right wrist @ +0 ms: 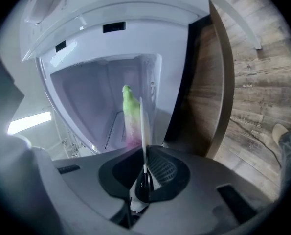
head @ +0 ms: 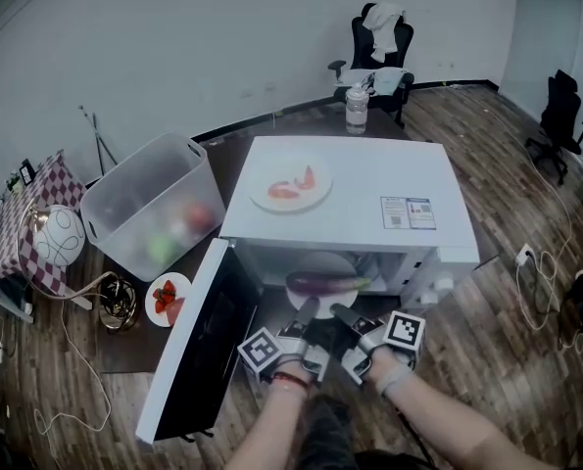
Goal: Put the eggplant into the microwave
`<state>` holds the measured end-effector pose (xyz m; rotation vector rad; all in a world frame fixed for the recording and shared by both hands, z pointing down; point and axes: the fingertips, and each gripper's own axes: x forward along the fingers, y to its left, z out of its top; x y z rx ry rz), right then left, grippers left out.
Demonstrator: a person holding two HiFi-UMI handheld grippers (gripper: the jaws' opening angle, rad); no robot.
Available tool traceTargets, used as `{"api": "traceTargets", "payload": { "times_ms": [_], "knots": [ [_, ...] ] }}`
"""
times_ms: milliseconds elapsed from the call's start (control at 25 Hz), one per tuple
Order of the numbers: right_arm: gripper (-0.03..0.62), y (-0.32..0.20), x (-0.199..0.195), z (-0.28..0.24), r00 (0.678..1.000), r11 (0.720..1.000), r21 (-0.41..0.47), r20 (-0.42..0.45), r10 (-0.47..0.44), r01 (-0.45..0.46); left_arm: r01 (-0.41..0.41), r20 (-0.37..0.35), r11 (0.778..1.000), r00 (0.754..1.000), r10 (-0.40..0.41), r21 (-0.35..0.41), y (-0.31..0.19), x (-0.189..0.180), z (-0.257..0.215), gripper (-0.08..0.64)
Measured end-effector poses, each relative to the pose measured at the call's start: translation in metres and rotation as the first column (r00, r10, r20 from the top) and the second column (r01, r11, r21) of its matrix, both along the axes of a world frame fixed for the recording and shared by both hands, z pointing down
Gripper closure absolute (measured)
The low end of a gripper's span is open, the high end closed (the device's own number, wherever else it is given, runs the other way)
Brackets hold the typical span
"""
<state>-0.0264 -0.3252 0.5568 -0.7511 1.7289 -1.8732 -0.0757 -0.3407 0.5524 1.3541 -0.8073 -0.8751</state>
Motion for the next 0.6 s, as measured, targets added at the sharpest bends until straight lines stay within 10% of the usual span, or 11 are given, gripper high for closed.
{"api": "traceTargets", "payload": {
  "times_ms": [600],
  "knots": [
    [0.569, -0.012, -0.005, 0.0, 1.0, 1.0, -0.008, -0.012, 0.012, -0.012, -0.033, 0.004, 0.999, 0.999, 0.033, 0.024, 0.017, -0.005, -0.001, 0.432]
  ]
}}
